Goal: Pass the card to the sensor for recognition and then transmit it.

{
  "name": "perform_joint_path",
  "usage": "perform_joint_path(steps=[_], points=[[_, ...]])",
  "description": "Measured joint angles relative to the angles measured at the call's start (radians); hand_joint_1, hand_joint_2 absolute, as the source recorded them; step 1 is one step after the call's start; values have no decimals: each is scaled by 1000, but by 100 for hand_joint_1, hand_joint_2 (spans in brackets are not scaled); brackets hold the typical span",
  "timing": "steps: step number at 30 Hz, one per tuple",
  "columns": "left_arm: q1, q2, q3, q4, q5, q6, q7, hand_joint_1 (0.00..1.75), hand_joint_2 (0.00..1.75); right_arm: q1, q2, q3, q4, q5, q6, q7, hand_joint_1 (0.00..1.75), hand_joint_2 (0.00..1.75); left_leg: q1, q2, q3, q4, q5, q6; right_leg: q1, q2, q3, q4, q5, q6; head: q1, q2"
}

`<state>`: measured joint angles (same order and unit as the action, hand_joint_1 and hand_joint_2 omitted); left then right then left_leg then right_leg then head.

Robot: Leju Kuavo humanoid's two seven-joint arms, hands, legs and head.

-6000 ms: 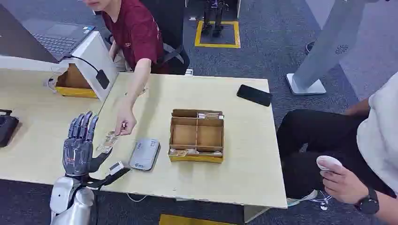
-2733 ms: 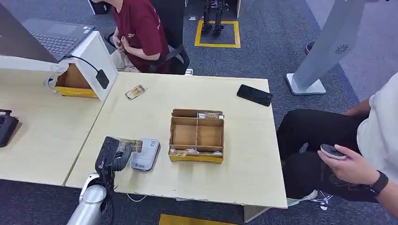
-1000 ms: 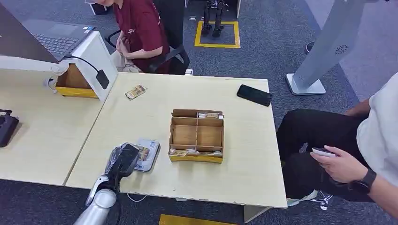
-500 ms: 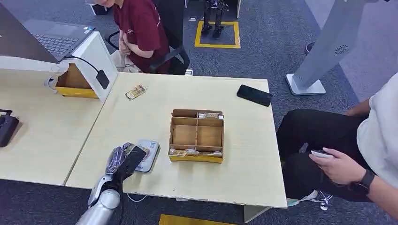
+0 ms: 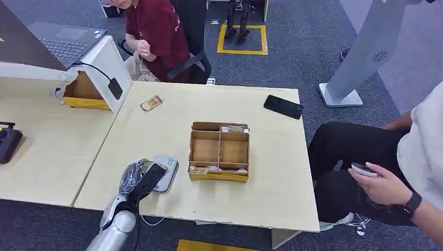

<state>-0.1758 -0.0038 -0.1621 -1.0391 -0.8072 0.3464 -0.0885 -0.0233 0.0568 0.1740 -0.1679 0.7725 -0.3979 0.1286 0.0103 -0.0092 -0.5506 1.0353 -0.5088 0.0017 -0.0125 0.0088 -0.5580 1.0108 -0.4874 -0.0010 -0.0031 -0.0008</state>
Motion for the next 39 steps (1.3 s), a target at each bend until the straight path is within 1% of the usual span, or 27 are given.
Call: perform_joint_path(steps=[2, 3, 5, 7, 8, 11, 13, 16, 18, 19, 21, 23, 27, 30, 32, 34, 37, 39], points=[[0, -2, 0, 0, 13, 5, -16, 175, 175, 0, 0, -1, 0, 2, 0, 0, 0, 0, 0, 0, 0, 0, 0, 0, 0, 0, 0, 0, 0, 0, 0, 0], [2, -5, 2, 0, 52, -7, -41, 175, 175, 0, 0, -1, 0, 2, -2, 0, 0, 0, 0, 0, 0, 0, 0, 0, 0, 0, 0, 0, 0, 0, 0, 0], [14, -8, 16, -11, 143, -43, -94, 175, 175, 0, 0, -2, 0, 3, -3, -2, 0, 0, 0, 0, 0, 0, 0, 0, 0, 0, 0, 0, 0, 0, 0, 0], [28, -15, 33, -37, 248, -99, -124, 175, 175, 1, 0, -5, 0, 4, -5, -3, 0, 0, 0, 0, 0, 0, 0, 0, 0, 0, 0, 0, 0, 0, 0, 0], [38, -16, 47, -65, 326, -135, -135, 175, 175, 1, 0, -6, 0, 5, -6, -4, 0, 0, 0, 0, 0, 0, 0, 0, 0, 0, 0, 0, 0, 0, 0, 0], [59, -23, 82, -123, 505, -195, -141, 175, 175, 1, 0, -10, 0, 7, -10, -4, 0, 0, 0, 0, -2, 0, 0, 0, 0, 0, -2, 0, 0, 0, 0, 0], [60, -30, 111, -161, 612, -213, -143, 175, 175, 2, 0, -11, 0, 12, -12, -3, 0, 0, 0, 0, -2, 0, 1, 0, 0, 0, -3, 0, 0, 0, 0, 0], [54, -33, 159, -200, 752, -221, -155, 175, 175, 2, 0, -11, 0, 21, -14, -1, 0, 0, 0, 0, -3, 0, 1, 0, 0, 1, -4, 0, 0, 0, 0, 0], [42, -35, 185, -215, 801, -221, -161, 175, 175, 2, 0, -12, 0, 23, -14, -1, 0, 0, 0, 0, -3, 0, 1, 0, 0, 0, -4, 0, 0, 0, 0, 0], [37, -35, 195, -221, 811, -207, -177, 175, 175, 1, 0, -12, 0, 24, -13, -1, 0, 0, 0, 0, -3, 0, 1, 0, 0, 0, -4, 0, 0, 0, 0, 0], [18, -42, 217, -227, 828, -150, -242, 175, 175, 1, 0, -12, 0, 36, -10, 0, 0, 0, 0, 0, -3, 0, 1, 0, 0, 0, -4, 0, 0, 0, 0, 0], [-12, -53, 238, -226, 838, -99, -285, 175, 175, 0, 0, -12, 0, 44, -8, 0, 0, 0, 0, 0, -3, 0, 1, 0, 0, 0, -4, 0, 0, 0, 0, 0], [-53, -59, 258, -225, 839, -64, -308, 175, 175, -1, 0, -11, 0, 48, -2, 0, 0, 0, 0, 0, -3, 0, 1, 0, 0, 0, -4, 0, 0, 0, 0, 0], [-89, -65, 271, -211, 803, 9, -357, 175, 175, -1, 0, -11, 0, 66, 5, 0, 0, 0, 0, 0, -4, 1, 1, 0, 0, 0, -5, 0, 1, 0, 0, 0], [-135, -63, 277, -182, 755, 71, -384, 175, 175, -4, 0, -11, 0, 79, 12, 0, 0, 0, 0, -1, -4, 1, 1, 0, 0, 0, -5, 0, 1, 0, 0, 0], [-190, -58, 283, -133, 716, 116, -398, 175, 175, -7, 0, -11, 0, 90, 19, 0, 0, 0, 0, -2, -5, 1, 2, 0, 0, -1, -5, 0, 1, 0, 0, 0], [-262, -53, 297, -50, 682, 155, -412, 175, 175, -10, 0, -11, 0, 99, 23, 0, 0, 0, 0, -2, -5, 1, 2, 0, 0, 0, -5, 0, 2, 1, 0, 0], [-293, -52, 300, -7, 673, 168, -417, 175, 175, -11, 0, -11, 0, 104, 25, 0, 0, 0, 0, -2, -5, 1, 2, 0, 0, 0, -5, 0, 2, 1, 0, 0]])
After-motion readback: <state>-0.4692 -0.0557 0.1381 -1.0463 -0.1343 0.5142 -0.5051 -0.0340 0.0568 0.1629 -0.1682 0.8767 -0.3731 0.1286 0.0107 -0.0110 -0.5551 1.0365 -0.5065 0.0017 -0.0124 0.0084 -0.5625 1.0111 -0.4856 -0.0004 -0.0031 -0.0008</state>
